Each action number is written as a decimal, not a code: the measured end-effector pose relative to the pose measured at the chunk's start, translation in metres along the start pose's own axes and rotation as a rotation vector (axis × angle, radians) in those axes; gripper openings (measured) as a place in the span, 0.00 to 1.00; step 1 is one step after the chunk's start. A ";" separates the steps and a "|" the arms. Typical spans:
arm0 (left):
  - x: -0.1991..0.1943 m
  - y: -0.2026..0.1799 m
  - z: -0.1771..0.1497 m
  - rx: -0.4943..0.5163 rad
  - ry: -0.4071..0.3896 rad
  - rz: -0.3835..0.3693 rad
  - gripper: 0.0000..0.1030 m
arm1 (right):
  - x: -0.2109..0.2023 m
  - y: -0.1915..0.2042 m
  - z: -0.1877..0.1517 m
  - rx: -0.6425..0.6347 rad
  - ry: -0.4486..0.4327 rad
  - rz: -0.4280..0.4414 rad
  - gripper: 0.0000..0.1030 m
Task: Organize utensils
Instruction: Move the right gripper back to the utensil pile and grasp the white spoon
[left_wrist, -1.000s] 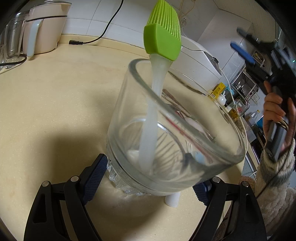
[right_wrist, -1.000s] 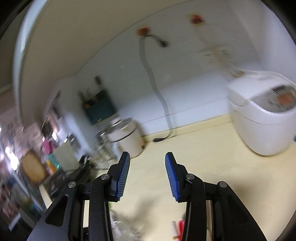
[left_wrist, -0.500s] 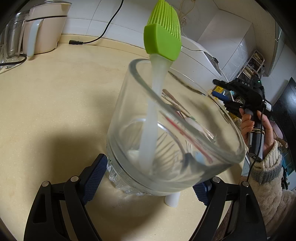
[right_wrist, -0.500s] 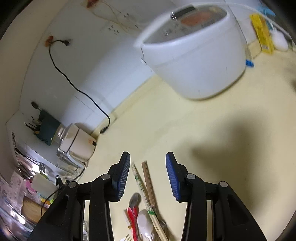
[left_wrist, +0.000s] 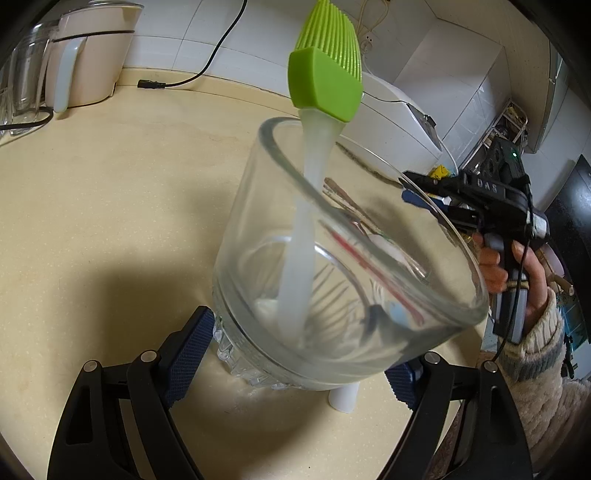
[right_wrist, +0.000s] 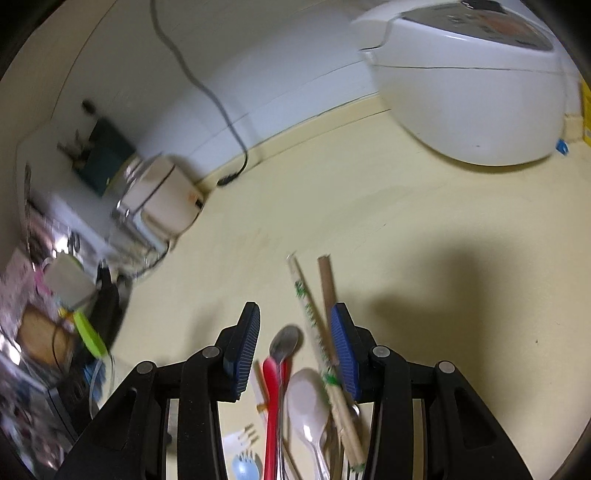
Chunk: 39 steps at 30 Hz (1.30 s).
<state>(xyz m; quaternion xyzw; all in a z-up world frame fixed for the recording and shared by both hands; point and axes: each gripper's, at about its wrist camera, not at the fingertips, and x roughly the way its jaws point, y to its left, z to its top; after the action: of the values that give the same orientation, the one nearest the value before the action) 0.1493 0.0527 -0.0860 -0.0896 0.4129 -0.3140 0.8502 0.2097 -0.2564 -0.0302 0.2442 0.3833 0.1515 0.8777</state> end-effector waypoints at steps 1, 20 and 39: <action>0.001 -0.001 0.000 -0.001 0.000 -0.001 0.85 | 0.000 0.002 -0.004 -0.019 0.007 -0.002 0.40; -0.004 0.012 -0.001 -0.011 -0.004 -0.021 0.86 | 0.012 0.017 -0.042 -0.142 0.137 0.014 0.36; -0.004 0.012 -0.001 -0.011 -0.005 -0.021 0.86 | 0.031 0.028 -0.059 -0.242 0.210 -0.141 0.35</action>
<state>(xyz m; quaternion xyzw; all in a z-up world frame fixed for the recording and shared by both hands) 0.1524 0.0644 -0.0891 -0.0997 0.4114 -0.3204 0.8474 0.1842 -0.2007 -0.0685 0.0923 0.4679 0.1593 0.8644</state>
